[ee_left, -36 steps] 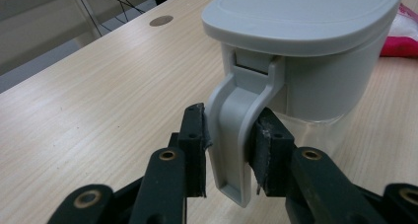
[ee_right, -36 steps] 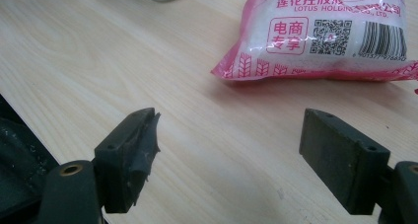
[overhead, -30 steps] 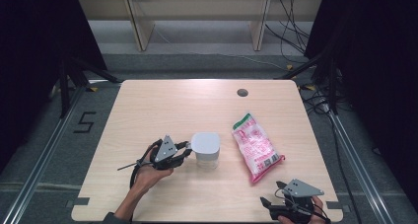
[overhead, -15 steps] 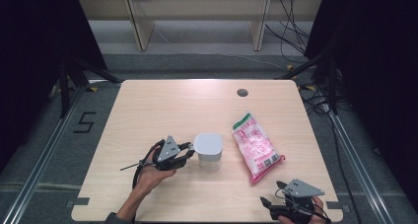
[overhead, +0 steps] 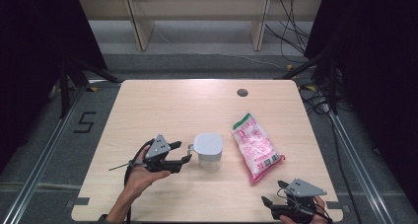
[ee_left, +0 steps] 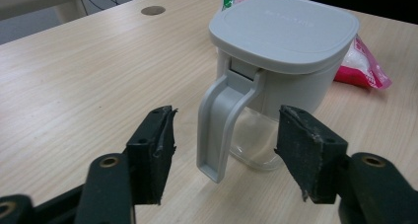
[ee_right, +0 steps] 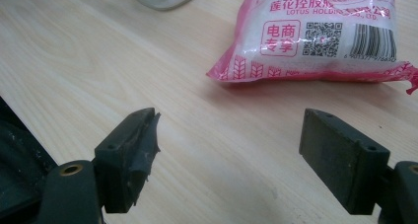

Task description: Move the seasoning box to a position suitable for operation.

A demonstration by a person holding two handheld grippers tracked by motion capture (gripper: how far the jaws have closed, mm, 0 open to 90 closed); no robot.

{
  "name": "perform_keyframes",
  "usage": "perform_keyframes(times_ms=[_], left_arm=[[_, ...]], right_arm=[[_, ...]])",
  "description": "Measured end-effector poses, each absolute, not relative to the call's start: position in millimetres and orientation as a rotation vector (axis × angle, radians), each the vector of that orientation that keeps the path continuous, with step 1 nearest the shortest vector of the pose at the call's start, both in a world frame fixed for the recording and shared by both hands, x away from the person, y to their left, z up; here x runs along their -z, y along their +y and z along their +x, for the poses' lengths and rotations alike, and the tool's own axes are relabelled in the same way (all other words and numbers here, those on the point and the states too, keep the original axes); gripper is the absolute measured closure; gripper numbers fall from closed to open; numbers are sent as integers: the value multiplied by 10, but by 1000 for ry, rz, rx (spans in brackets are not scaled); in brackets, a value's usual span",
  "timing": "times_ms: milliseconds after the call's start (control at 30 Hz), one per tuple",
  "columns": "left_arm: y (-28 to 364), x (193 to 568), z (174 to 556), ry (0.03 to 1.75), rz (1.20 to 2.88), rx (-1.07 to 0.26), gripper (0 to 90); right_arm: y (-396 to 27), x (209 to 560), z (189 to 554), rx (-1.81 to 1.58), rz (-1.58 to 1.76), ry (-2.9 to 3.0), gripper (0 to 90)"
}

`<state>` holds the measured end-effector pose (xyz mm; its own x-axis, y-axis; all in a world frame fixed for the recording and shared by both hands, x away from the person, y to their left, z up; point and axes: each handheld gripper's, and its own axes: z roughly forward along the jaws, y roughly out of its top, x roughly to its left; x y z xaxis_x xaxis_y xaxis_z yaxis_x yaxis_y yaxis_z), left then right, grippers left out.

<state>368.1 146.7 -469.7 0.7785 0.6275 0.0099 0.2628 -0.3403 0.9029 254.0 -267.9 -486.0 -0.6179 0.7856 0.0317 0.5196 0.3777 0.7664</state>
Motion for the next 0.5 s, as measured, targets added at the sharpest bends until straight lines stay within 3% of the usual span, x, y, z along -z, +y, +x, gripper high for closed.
perform_keyframes(times_ms=[267,500], left_arm=[[1470,4555,3587,733,1892,-368,321],[1498,4484,3573,733,1884,-381,319]], right_arm=[[-2696,4861,2567,-1117,1092,2311,230],[-2688,4858,2557,-1116,1111,2302,228]])
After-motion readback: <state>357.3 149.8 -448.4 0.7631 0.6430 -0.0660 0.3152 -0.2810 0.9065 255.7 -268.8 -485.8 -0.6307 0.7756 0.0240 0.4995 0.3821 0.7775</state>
